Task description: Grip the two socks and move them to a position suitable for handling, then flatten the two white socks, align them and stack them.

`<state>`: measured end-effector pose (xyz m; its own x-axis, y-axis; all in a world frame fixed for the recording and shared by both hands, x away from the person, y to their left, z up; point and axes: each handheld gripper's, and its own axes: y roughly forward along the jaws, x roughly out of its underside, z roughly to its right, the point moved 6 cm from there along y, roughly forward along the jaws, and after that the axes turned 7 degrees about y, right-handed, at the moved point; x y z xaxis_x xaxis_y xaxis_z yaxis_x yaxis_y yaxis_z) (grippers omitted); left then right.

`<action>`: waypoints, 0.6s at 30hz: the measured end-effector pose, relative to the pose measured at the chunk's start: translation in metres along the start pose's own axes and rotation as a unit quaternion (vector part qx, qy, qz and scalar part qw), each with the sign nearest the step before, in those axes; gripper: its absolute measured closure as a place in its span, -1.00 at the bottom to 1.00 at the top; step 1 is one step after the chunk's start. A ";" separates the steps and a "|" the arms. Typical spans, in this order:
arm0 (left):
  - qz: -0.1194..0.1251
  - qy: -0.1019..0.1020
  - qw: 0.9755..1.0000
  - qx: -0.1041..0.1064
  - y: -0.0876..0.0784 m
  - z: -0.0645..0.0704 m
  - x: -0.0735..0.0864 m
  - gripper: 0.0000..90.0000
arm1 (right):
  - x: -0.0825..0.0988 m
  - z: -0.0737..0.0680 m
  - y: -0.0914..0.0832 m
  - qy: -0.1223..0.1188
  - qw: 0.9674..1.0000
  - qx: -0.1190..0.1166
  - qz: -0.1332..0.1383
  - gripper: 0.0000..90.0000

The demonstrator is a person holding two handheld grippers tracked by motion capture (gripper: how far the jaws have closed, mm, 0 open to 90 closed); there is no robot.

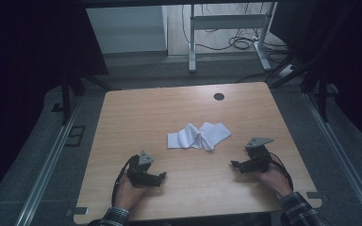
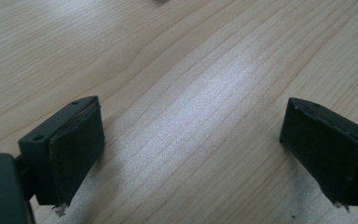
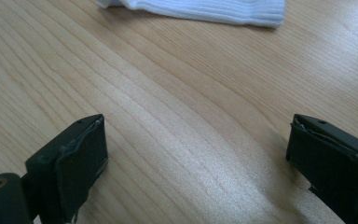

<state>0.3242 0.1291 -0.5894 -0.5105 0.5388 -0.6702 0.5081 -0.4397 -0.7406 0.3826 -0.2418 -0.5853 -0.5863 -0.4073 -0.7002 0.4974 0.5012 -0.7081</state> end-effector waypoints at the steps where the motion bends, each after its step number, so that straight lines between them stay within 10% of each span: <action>1: 0.000 0.000 1.000 0.000 0.000 0.000 0.000 -0.88 | 0.000 0.000 0.000 0.001 1.000 0.001 0.000 -0.89; 18: -0.004 -0.001 1.000 0.001 0.002 0.001 -0.001 -0.95 | -0.004 -0.001 0.003 0.014 1.000 0.012 -0.009 -0.89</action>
<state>0.3254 0.1272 -0.5901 -0.5162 0.5409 -0.6641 0.5025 -0.4366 -0.7462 0.3861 -0.2378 -0.5845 -0.6124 -0.3950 -0.6848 0.5014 0.4756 -0.7228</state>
